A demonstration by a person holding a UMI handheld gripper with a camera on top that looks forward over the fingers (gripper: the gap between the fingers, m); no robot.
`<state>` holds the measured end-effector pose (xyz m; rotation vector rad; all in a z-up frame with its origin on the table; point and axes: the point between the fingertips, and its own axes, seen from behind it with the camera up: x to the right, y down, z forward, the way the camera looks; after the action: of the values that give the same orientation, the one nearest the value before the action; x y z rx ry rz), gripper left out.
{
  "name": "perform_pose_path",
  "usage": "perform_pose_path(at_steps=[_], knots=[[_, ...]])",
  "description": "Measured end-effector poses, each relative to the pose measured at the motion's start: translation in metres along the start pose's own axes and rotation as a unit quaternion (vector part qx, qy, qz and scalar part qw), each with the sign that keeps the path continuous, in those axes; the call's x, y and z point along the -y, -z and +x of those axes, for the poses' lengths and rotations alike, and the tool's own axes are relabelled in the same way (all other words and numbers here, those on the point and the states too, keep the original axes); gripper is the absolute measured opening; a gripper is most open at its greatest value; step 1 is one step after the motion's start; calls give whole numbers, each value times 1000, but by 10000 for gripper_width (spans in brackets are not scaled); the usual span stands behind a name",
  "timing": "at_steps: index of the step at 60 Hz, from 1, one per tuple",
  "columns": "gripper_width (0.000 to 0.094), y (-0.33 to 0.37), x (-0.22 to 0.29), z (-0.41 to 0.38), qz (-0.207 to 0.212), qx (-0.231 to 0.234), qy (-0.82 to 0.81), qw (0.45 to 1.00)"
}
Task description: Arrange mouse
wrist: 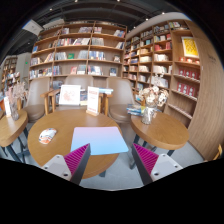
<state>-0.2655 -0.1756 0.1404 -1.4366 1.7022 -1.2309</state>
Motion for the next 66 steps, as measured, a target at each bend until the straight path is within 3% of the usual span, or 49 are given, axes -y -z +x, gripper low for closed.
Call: perform_pose_path(at_steps=[28, 43, 53, 66], knots=[[856, -4, -22, -145, -30, 87, 33, 995], [855, 2, -42, -256, -51, 165, 37, 984], [853, -12, -59, -301, -71, 180, 38, 980], [852, -47, -72, -326, -87, 166, 35, 982]])
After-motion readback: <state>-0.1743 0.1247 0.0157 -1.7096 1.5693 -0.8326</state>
